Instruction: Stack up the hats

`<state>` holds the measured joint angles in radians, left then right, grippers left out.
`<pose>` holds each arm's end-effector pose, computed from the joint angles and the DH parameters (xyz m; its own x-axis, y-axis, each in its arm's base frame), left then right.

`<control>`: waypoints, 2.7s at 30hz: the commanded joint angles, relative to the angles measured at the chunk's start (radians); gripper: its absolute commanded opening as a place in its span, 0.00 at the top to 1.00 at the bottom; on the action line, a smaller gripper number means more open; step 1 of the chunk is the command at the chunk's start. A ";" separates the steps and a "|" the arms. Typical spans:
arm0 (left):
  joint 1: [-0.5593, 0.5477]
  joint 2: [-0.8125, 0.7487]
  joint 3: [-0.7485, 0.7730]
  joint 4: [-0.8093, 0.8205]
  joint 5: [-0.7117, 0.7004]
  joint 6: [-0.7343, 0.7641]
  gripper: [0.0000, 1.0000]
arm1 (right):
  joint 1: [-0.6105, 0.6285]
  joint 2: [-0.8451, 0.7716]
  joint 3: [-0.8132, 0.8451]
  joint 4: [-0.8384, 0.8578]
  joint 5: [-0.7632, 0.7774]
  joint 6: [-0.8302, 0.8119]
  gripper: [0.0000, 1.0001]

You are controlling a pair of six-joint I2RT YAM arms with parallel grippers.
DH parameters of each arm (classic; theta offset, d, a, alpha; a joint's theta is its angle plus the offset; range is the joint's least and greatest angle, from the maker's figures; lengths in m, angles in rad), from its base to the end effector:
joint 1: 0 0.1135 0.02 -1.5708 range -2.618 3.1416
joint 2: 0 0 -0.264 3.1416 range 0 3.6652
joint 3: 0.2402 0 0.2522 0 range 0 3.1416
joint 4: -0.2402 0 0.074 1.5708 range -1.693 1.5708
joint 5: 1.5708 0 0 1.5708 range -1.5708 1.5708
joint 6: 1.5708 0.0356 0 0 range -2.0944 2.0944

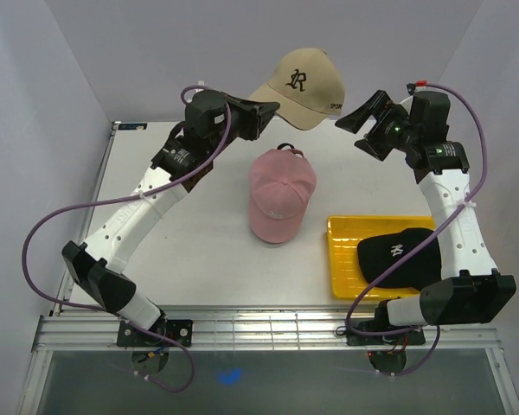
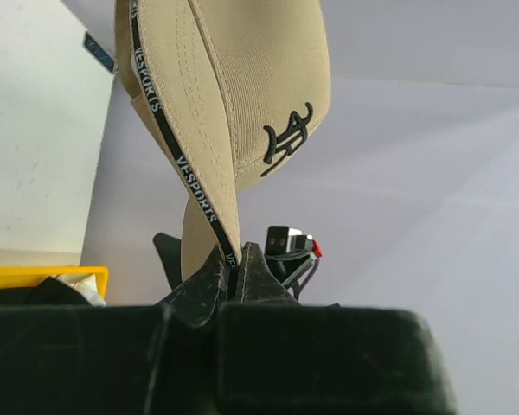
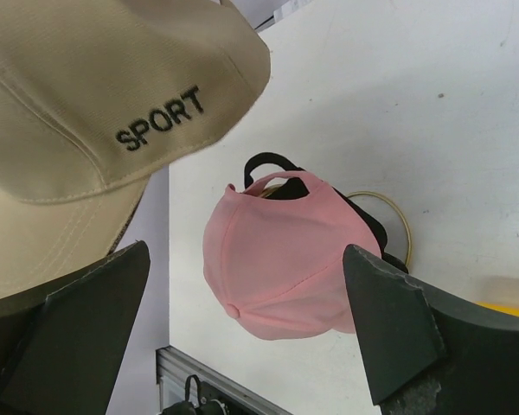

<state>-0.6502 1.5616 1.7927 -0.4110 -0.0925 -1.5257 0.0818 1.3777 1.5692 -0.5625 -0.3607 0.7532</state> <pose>0.2805 -0.2092 0.4724 -0.5363 -0.8418 -0.0609 -0.1184 0.1464 -0.9821 0.2964 0.0369 0.4392 -0.5401 0.5978 -0.5924 -0.0478 0.6809 0.7308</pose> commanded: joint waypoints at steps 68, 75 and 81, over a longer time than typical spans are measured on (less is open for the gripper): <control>-0.308 -0.400 -0.935 0.726 0.048 0.332 1.00 | 0.197 -0.058 -0.403 0.323 -0.296 0.031 0.92; -0.359 -0.406 -0.961 0.726 -0.001 0.357 1.00 | 0.197 -0.048 -0.422 0.323 -0.320 -0.012 0.92; -0.387 -0.396 -0.955 0.726 -0.009 0.383 1.00 | 0.197 -0.029 -0.432 0.325 -0.331 -0.038 0.92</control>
<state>-0.9508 1.1866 0.8253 0.2565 -0.3309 -1.2064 0.2558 1.3243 1.1542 -0.2790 -0.7242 0.8036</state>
